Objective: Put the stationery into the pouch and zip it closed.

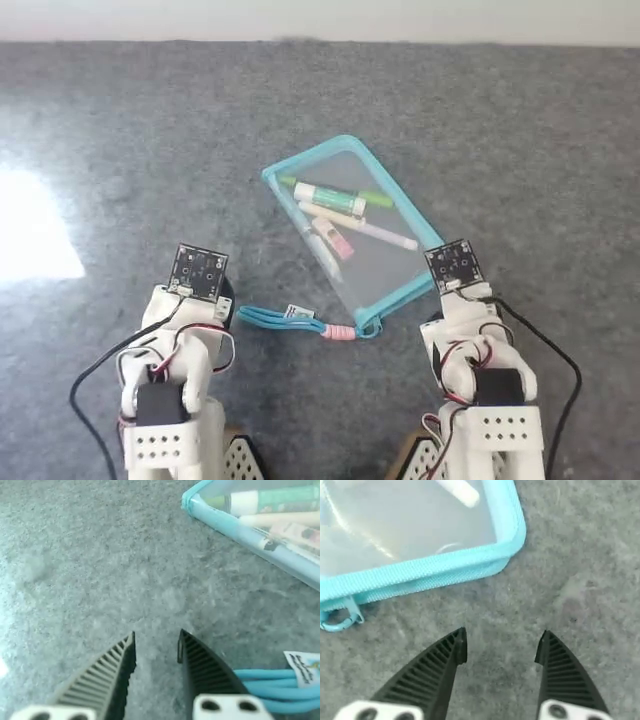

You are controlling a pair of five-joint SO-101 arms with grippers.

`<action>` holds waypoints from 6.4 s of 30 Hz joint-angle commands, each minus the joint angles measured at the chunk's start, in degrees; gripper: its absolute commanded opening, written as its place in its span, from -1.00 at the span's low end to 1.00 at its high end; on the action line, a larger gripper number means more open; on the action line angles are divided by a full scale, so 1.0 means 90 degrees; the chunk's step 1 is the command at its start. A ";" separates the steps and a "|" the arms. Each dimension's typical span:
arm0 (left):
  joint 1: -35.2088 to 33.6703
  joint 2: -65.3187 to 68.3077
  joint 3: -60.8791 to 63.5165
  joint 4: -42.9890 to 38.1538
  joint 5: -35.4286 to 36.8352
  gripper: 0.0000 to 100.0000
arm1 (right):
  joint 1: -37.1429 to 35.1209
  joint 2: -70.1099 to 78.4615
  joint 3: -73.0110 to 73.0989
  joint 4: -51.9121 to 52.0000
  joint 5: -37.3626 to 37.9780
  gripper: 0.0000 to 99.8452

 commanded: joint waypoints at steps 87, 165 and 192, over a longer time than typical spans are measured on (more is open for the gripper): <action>-0.0010 -0.0117 -0.0044 0.1358 0.0039 -0.73 | 0.0239 -0.1958 0.0508 0.1216 0.0078 -0.97; -0.0010 -0.0117 -0.0044 0.1358 0.0039 -0.73 | 0.0230 -0.1949 0.0508 0.1226 0.0078 -0.97; -0.0010 -0.0117 -0.0044 0.1358 0.0039 -0.73 | 0.0230 -0.1949 0.0508 0.1226 0.0078 -0.97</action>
